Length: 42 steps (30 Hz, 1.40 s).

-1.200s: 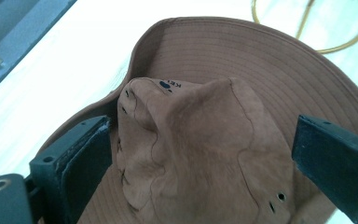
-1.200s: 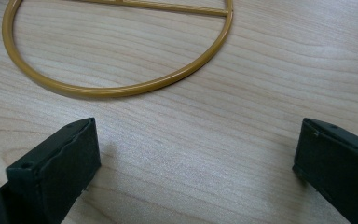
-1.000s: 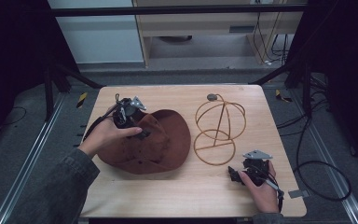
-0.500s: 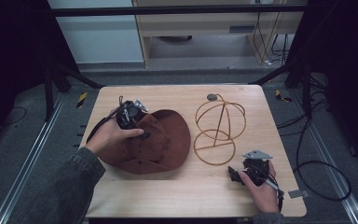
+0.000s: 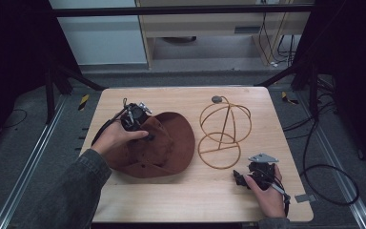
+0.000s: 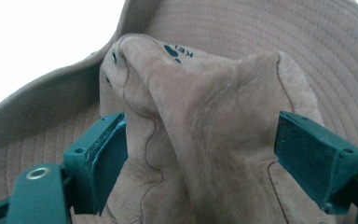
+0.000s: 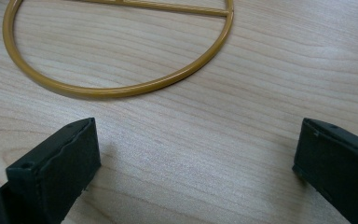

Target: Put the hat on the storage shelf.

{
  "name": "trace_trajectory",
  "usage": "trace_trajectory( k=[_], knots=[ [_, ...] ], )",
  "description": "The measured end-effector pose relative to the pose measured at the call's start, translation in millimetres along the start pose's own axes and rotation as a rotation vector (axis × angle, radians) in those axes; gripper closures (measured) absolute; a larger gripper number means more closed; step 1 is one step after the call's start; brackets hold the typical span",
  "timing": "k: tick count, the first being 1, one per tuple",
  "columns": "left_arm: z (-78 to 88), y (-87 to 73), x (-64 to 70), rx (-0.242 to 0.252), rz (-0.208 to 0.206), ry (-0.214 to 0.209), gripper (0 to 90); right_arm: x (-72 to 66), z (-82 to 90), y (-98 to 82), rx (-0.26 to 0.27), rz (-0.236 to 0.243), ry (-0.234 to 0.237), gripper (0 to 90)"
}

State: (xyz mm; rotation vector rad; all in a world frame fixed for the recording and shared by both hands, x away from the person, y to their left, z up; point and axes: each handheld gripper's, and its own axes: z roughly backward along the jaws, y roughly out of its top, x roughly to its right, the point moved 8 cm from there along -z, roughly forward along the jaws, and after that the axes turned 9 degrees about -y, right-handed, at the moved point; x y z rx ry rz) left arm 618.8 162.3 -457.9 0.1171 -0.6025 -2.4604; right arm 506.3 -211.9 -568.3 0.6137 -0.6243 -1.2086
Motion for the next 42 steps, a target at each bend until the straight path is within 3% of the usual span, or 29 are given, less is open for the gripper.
trace_trajectory(
  k=[6, 11, 20, 24, 31, 38, 42],
  knots=[
    [-5.8, -1.6, 1.3, -0.007, 0.0, -0.013, 21.8, -0.3, 0.2, 0.1, 0.0, -0.002, 0.002, 0.4],
    [-11.0, -3.1, 0.3, -0.021, 0.005, -0.029, 32.4, -0.3, 0.2, 0.1, 0.0, -0.002, 0.002, 0.4],
    [-13.1, -5.9, 2.6, -0.039, 0.004, -0.056, 69.7, -0.3, 0.2, 0.1, 0.0, -0.002, 0.002, 0.4],
    [-10.2, -6.3, 4.0, -0.033, 0.004, -0.059, 81.9, -0.2, 0.1, 0.1, 0.0, -0.001, 0.003, 0.4],
    [-4.8, -7.4, 4.8, -0.044, -0.004, -0.061, 87.0, -0.1, 0.1, 0.2, 0.0, 0.0, 0.003, 0.4],
    [9.1, -4.2, 11.0, -0.043, -0.046, -0.055, 88.5, -0.1, 0.1, 0.2, 0.0, 0.0, 0.003, 0.4],
    [22.3, -2.2, 17.5, -0.015, -0.072, -0.053, 88.5, -0.1, 0.1, 0.2, 0.0, 0.0, 0.004, 0.4]
  ],
)
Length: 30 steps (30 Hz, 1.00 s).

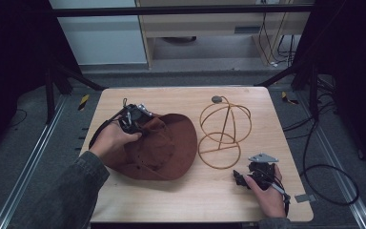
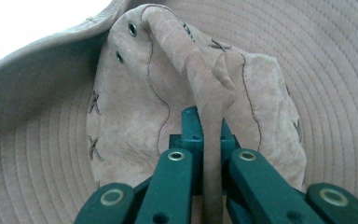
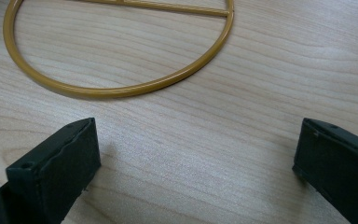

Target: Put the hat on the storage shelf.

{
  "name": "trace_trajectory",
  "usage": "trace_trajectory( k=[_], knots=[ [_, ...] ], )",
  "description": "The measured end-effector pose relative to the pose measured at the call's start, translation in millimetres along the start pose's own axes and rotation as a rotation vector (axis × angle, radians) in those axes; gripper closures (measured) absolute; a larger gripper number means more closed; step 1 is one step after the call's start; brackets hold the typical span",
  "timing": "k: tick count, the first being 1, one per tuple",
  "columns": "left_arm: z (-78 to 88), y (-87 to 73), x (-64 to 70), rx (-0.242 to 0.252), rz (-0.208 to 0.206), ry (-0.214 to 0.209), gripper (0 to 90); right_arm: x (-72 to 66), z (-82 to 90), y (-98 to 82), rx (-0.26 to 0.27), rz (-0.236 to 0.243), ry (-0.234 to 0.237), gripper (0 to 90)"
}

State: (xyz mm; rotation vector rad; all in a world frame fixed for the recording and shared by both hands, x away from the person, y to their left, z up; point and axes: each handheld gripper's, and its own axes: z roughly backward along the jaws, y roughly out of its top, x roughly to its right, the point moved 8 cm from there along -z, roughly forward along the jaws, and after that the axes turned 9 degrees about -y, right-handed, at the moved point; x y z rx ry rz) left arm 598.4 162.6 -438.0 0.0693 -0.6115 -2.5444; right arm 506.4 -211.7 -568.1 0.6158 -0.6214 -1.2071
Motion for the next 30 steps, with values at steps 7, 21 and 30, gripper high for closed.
trace_trajectory(
  k=[7, 21, 30],
  knots=[
    [30.9, 2.3, 13.1, 0.056, -0.068, 0.019, 88.5, 0.0, 0.0, 0.0, 0.0, 0.0, 0.0, 0.4],
    [105.0, -2.4, 30.3, 0.224, -0.132, 0.034, 88.5, -0.1, -0.1, 0.1, 0.001, -0.002, 0.0, 0.4],
    [130.0, -4.3, 39.3, 0.254, -0.157, 0.042, 88.5, 0.0, -0.2, 0.1, 0.0, 0.0, -0.002, 0.4]
  ],
)
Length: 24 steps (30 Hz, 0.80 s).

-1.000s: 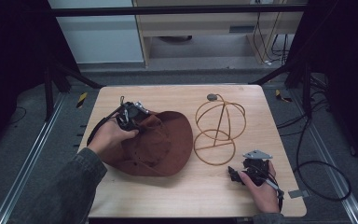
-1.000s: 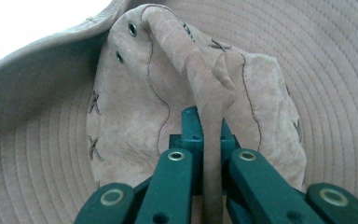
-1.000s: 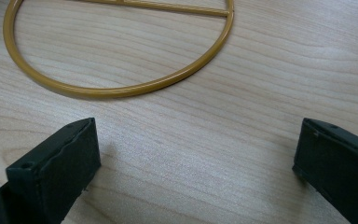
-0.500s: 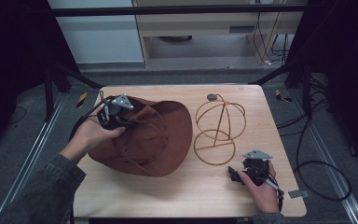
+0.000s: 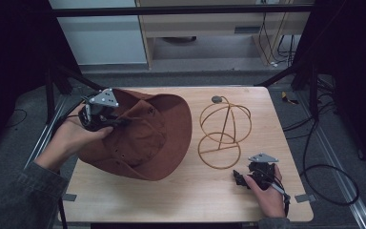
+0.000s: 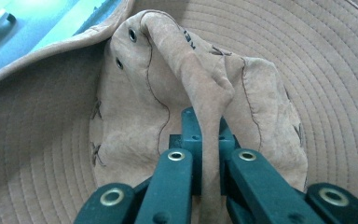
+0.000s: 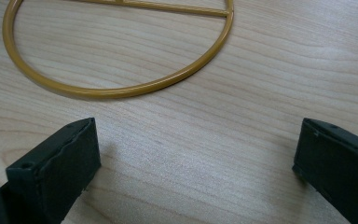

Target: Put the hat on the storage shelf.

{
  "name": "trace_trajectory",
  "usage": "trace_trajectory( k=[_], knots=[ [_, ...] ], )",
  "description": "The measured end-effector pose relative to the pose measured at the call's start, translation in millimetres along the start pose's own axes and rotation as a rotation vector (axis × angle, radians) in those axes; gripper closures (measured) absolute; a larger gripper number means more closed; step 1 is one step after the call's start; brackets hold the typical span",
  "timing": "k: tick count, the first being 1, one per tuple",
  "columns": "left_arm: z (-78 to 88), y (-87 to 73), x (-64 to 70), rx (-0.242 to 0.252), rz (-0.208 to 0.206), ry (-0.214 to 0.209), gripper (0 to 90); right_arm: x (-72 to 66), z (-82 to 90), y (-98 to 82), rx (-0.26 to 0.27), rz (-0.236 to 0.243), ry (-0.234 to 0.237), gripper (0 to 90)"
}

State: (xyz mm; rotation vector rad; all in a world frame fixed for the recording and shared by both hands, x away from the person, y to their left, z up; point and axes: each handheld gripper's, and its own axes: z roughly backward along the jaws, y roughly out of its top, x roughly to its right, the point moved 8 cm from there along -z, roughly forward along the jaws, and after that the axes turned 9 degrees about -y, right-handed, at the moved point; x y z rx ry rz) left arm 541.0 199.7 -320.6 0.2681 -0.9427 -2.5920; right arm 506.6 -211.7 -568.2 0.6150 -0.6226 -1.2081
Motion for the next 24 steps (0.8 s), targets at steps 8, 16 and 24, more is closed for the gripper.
trace_trajectory(
  k=[8, 16, 24],
  knots=[
    [17.5, 12.9, 7.1, 0.022, -0.024, 0.029, 88.4, 0.1, 0.0, 0.0, 0.0, 0.0, -0.001, 0.4],
    [28.7, 33.4, 10.9, 0.042, -0.048, 0.033, 88.4, 0.2, 0.0, -0.1, 0.0, 0.001, -0.001, 0.4],
    [35.7, 51.3, 17.1, 0.07, -0.072, 0.03, 88.4, 0.4, 0.6, -0.6, 0.001, 0.001, 0.001, 0.4]
  ],
)
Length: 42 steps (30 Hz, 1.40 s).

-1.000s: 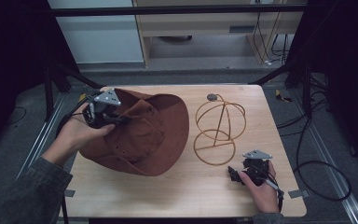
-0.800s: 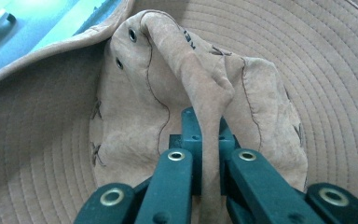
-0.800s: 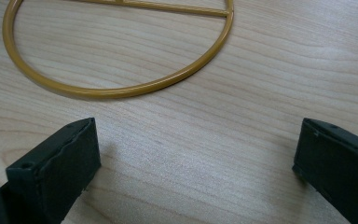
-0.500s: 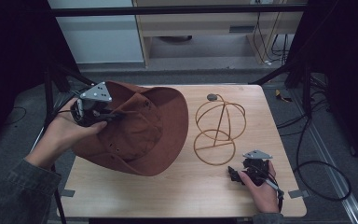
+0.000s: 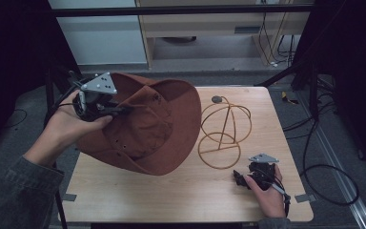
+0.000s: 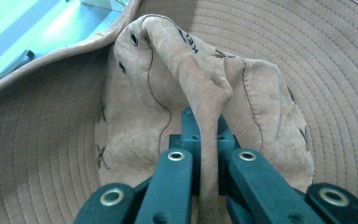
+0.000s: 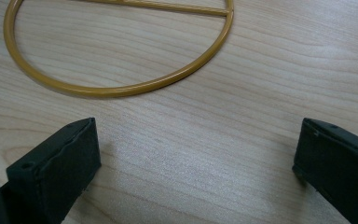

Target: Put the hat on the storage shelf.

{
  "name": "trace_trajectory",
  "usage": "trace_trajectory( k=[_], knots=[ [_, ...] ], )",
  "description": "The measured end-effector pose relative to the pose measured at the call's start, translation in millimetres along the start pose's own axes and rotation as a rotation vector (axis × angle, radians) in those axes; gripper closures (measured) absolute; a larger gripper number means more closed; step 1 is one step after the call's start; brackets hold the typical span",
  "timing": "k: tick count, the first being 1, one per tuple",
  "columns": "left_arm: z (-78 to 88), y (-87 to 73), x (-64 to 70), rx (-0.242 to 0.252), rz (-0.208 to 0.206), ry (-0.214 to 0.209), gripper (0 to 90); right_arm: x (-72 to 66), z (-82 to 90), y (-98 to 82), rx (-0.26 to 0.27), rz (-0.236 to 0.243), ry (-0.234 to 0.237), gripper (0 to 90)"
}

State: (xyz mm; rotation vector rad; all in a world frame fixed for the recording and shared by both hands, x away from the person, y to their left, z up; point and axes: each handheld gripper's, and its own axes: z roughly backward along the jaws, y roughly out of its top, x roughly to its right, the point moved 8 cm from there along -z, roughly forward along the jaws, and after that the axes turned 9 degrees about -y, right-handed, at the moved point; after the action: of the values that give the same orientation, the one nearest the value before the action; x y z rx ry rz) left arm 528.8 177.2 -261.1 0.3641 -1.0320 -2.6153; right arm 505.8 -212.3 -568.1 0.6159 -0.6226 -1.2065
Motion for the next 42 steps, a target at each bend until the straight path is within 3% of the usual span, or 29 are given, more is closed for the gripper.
trace_trajectory(
  k=[12, 31, 42],
  knots=[
    [-1.3, 29.3, -6.4, 0.018, -0.023, 0.01, 88.4, 0.6, -0.3, -0.2, 0.002, 0.005, -0.004, 0.4],
    [-33.8, 97.2, -5.8, 0.025, -0.068, 0.0, 88.4, 0.2, -0.2, -0.3, 0.001, 0.003, -0.002, 0.4],
    [-51.6, 112.0, 1.5, 0.021, -0.093, -0.029, 88.3, 0.3, -0.3, -0.3, 0.001, 0.003, -0.003, 0.4]
  ],
)
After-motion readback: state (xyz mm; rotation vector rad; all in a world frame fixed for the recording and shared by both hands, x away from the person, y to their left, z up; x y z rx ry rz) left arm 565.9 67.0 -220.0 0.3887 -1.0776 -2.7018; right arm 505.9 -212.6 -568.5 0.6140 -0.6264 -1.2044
